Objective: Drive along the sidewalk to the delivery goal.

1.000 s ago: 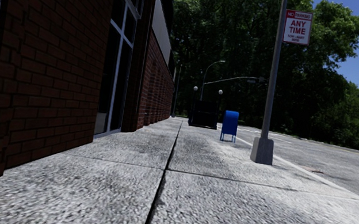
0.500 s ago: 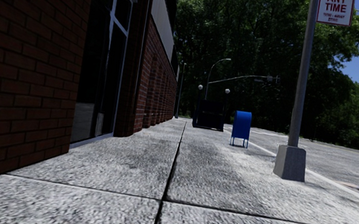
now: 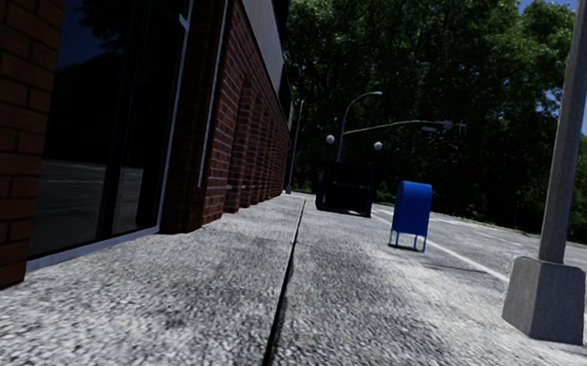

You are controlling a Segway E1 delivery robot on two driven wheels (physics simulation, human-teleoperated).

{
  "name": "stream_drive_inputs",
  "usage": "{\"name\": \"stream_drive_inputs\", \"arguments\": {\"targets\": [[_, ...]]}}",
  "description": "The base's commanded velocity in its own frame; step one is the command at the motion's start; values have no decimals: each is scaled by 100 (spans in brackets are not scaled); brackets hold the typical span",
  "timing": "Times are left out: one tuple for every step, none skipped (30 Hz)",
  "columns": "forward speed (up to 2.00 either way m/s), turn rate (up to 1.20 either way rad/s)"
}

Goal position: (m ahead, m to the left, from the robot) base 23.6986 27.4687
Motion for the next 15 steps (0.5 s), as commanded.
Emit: {"name": "stream_drive_inputs", "arguments": {"targets": [[200, 0], [200, 0], [200, 0], [200, 0], [200, 0], [200, 0], [200, 0], [200, 0], [200, 0], [200, 0], [200, 0], [200, 0], [200, 0], [200, 0], [200, 0]]}}
